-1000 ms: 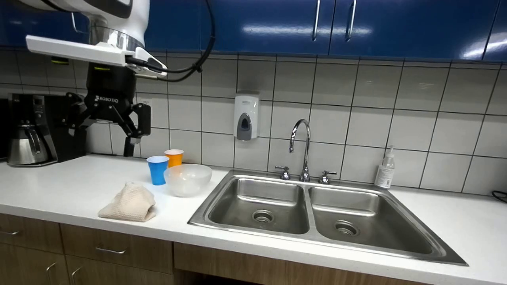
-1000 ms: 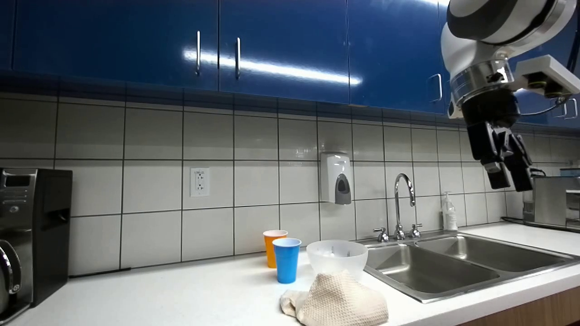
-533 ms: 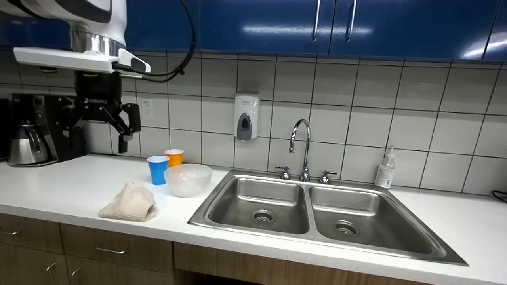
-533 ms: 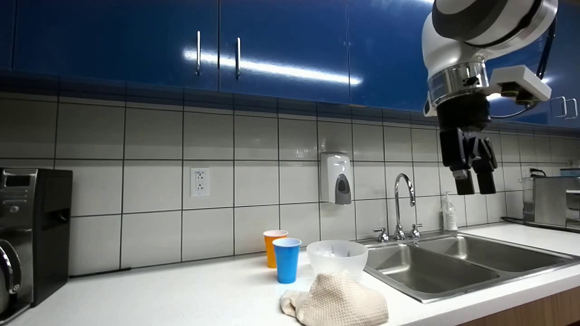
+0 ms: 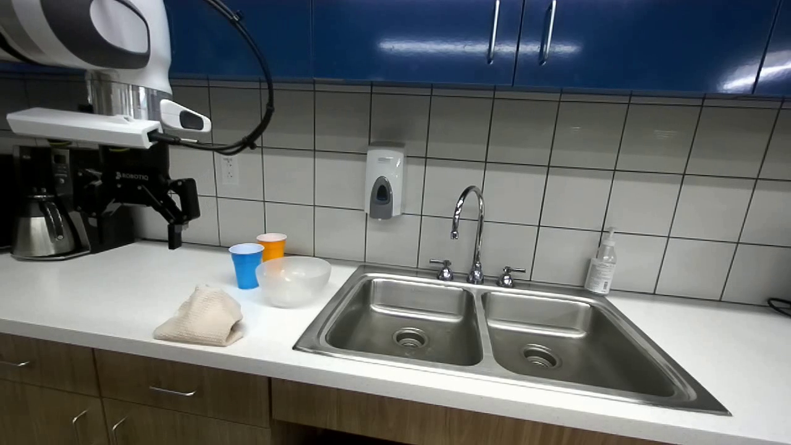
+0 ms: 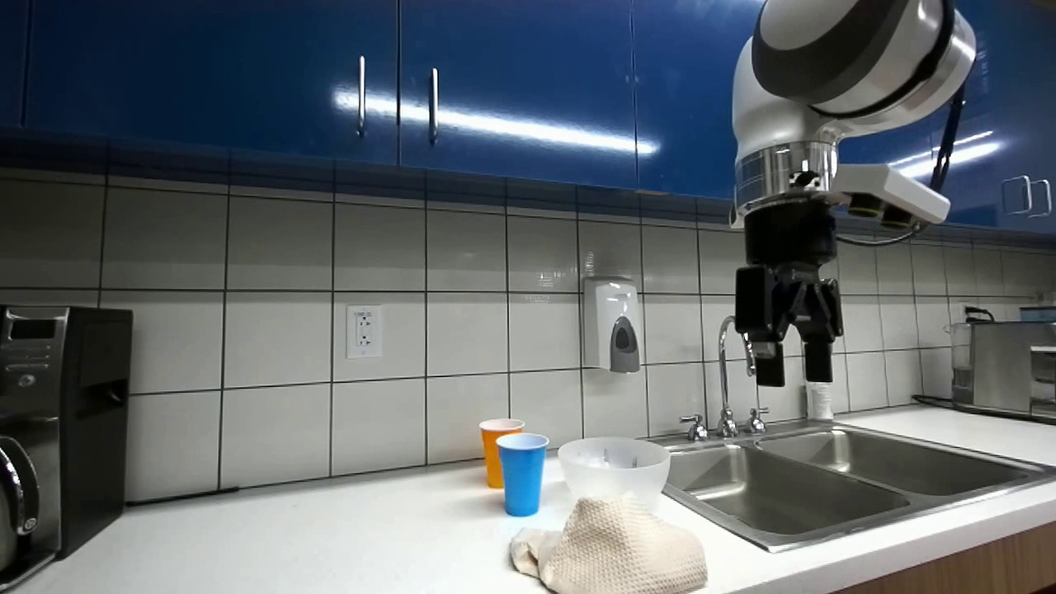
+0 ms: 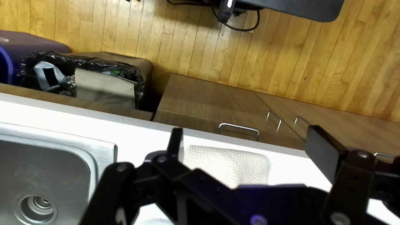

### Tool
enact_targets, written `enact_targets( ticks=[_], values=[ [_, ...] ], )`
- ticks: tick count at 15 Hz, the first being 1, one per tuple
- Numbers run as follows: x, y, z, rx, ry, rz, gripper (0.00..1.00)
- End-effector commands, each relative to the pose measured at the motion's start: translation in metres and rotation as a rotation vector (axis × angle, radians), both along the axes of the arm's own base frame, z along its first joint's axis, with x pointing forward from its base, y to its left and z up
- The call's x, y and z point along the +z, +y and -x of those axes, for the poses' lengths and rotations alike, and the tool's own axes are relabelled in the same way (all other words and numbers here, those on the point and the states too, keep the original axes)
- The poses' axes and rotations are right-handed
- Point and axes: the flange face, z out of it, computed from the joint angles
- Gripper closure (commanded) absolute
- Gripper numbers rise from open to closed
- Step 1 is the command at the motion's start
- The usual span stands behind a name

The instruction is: Put the white towel inside the plastic bowl

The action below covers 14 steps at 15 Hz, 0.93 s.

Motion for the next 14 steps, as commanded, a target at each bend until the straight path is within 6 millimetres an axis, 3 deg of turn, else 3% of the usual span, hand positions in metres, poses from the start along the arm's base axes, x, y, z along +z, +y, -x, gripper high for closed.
enact_targets(
  ticks=[1, 9, 14],
  values=[
    [-0.023, 0.019, -0.016, -0.018, -0.013, 0.001, 0.00],
    [-0.072, 0.046, -0.067, 0.005, -0.011, 0.007, 0.00],
    [-0.091, 0.063, -0.103, 0.022, 0.005, 0.008, 0.00]
  ],
)
